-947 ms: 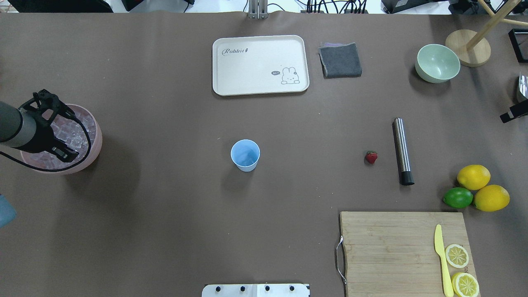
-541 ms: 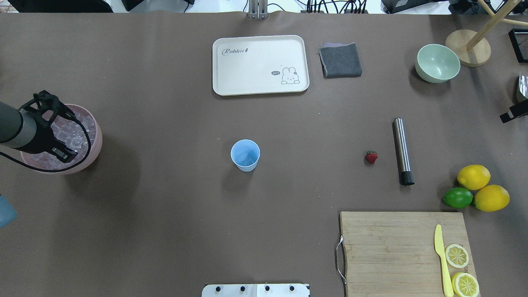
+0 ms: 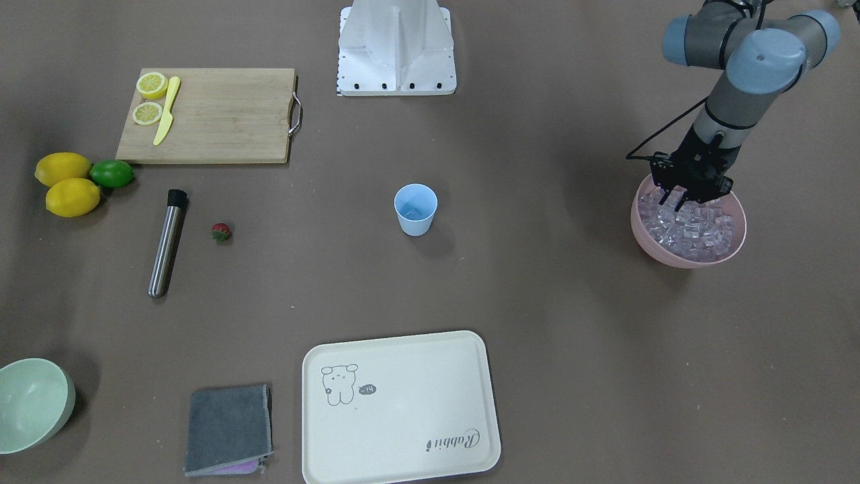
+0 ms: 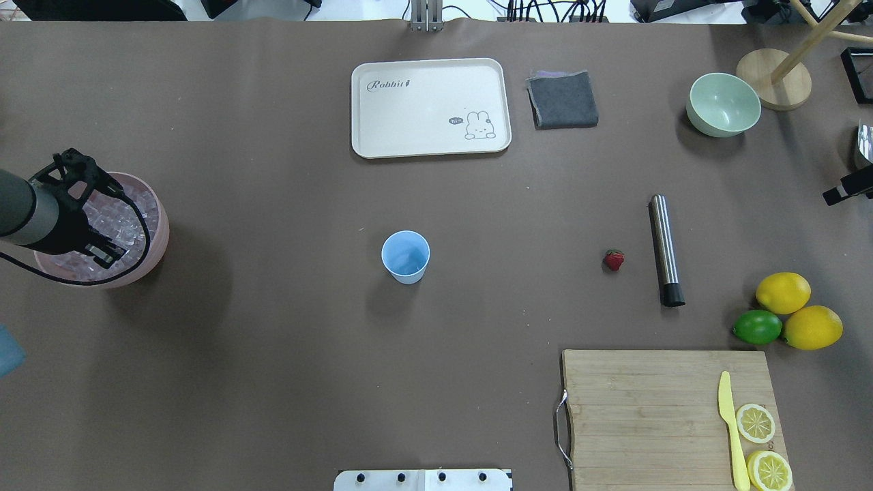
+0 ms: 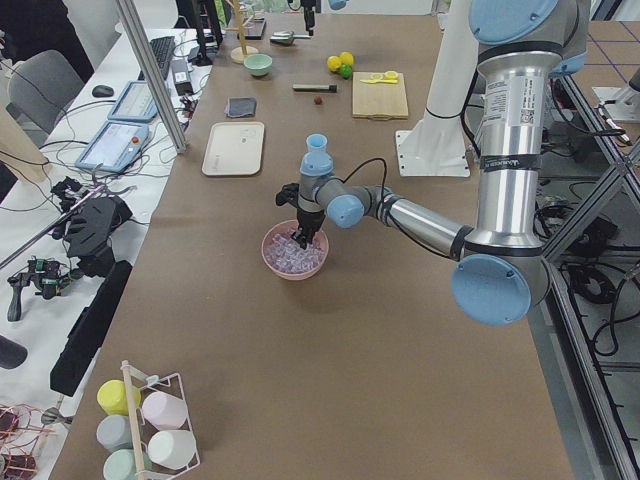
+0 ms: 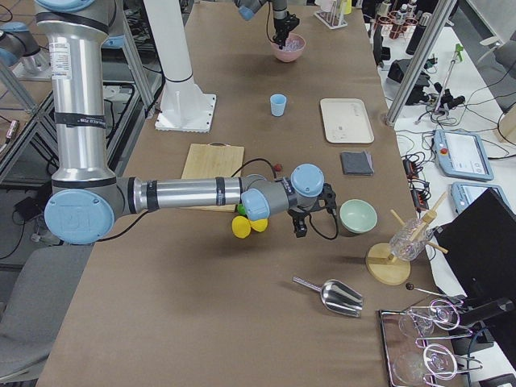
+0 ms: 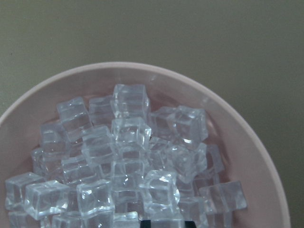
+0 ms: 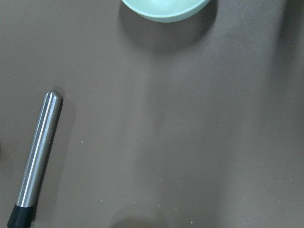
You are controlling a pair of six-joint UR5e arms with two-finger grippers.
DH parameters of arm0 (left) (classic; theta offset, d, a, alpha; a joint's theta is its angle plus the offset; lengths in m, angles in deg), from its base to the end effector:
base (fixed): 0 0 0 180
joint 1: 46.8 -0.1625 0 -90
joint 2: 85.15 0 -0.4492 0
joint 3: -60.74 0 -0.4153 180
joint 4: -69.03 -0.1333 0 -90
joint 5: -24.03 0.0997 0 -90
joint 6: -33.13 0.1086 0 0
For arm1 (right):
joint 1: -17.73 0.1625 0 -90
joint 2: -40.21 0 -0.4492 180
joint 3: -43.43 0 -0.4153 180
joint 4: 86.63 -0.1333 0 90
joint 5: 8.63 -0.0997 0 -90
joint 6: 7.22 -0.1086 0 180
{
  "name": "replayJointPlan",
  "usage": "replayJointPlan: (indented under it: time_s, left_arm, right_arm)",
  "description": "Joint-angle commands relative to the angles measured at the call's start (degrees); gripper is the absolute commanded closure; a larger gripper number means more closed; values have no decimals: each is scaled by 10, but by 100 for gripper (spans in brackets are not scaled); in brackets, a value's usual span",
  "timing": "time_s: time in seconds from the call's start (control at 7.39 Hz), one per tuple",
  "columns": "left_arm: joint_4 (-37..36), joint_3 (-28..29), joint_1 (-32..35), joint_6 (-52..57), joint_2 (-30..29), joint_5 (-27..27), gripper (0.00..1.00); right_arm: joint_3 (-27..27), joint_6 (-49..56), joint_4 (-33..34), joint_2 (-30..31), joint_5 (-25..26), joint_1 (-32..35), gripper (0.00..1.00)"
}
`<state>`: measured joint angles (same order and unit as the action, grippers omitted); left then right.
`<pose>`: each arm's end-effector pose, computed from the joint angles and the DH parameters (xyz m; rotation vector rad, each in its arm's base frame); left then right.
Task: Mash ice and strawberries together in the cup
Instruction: 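Lower the left gripper into the ice bowl and grasp another cube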
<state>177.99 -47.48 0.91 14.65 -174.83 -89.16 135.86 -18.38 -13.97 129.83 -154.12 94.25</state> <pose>0.2912 -0.4547 0.5041 0.3537 0.6655 0.5261 -0.0815 -0.5281 0.6147 0.1118 -1.0058 -0.2072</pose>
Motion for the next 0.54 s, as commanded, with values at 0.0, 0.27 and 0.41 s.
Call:
replayJointPlan:
  time_s: [0.0, 0.27, 0.41]
  left_arm:
    - [-14, -14, 7, 2, -2, -17, 100]
    - [-45, -36, 45, 7, -9, -57, 100]
    - [-54, -34, 55, 1, -43, -69, 100]
  right_arm:
    - [0, 0, 0, -1, -6, 0, 0]
    - [-1, 0, 0, -3, -5, 0, 0]
    - [0, 0, 0, -3, -4, 0, 0]
